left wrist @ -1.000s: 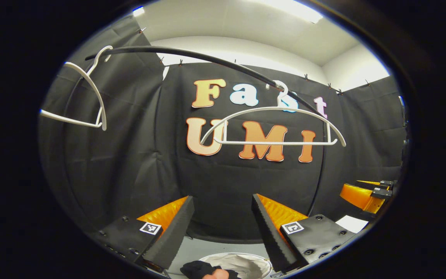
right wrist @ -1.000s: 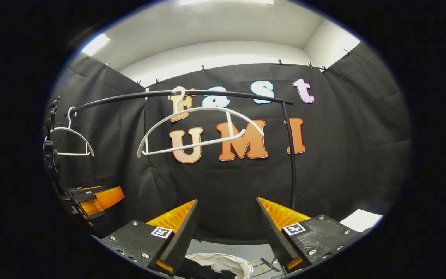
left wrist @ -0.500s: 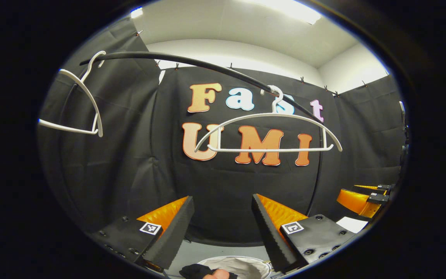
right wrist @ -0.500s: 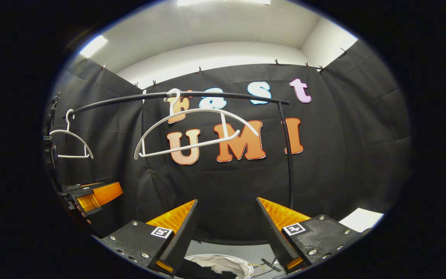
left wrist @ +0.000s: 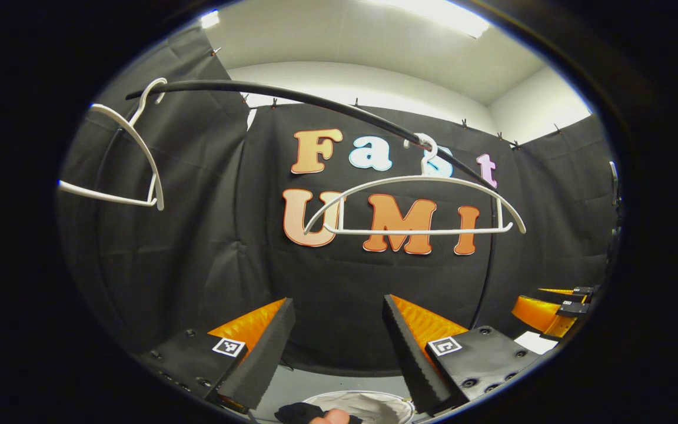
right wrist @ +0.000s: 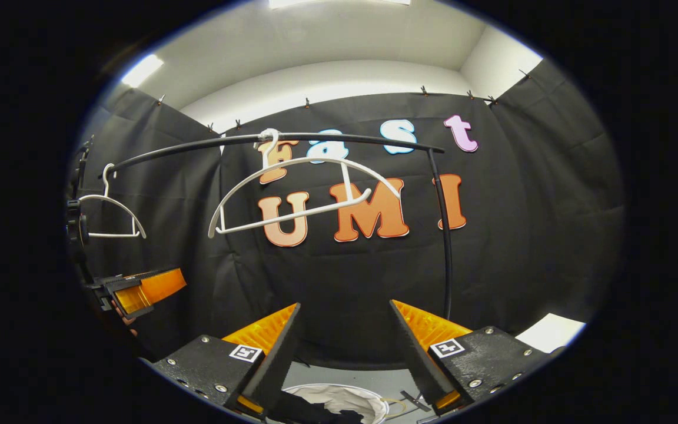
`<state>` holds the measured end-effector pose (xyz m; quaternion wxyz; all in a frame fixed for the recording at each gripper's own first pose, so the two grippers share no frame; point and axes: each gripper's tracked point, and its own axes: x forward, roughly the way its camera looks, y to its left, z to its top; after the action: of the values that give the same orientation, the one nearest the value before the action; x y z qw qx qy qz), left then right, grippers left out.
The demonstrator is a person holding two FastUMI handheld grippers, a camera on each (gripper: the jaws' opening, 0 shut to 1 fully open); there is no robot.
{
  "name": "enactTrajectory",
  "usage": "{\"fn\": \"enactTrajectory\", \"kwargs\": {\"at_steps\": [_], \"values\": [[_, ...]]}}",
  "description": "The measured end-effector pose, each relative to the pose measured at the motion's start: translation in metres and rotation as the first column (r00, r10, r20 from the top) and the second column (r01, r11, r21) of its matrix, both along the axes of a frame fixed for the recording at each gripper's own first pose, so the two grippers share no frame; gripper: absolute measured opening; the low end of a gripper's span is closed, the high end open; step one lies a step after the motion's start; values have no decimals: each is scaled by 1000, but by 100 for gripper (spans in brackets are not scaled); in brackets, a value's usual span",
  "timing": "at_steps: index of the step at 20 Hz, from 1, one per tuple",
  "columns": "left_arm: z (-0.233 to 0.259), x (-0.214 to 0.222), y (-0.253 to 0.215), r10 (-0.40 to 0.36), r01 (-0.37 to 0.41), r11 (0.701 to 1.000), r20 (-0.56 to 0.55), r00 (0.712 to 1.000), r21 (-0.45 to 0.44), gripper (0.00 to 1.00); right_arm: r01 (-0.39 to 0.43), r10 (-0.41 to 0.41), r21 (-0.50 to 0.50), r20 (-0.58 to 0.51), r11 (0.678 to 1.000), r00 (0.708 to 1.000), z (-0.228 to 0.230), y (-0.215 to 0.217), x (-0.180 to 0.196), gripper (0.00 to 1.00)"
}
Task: Grasp the clothes on the hanger with both hands and then place them into the laundry hamper below.
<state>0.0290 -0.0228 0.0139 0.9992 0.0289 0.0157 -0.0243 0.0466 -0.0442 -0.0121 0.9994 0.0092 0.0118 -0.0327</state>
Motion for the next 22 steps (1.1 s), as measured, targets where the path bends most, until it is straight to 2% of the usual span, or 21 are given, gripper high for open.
{"fn": "enactTrajectory", "kwargs": {"at_steps": [13, 14, 22], "values": [[-1, 3, -2, -2, 2, 1000, 3, 1000, -4, 94, -4, 4, -8, 16, 1000, 1000, 4, 2, 1, 97], [-1, 2, -1, -2, 2, 1000, 2, 1000, -3, 94, -6, 6, -7, 15, 1000, 1000, 3, 3, 1, 88], [-3, 6, -2, 0, 0, 1000, -2, 1000, -8, 94, -13, 13, -2, 8, 1000, 1000, 0, 5, 3, 88]]}}
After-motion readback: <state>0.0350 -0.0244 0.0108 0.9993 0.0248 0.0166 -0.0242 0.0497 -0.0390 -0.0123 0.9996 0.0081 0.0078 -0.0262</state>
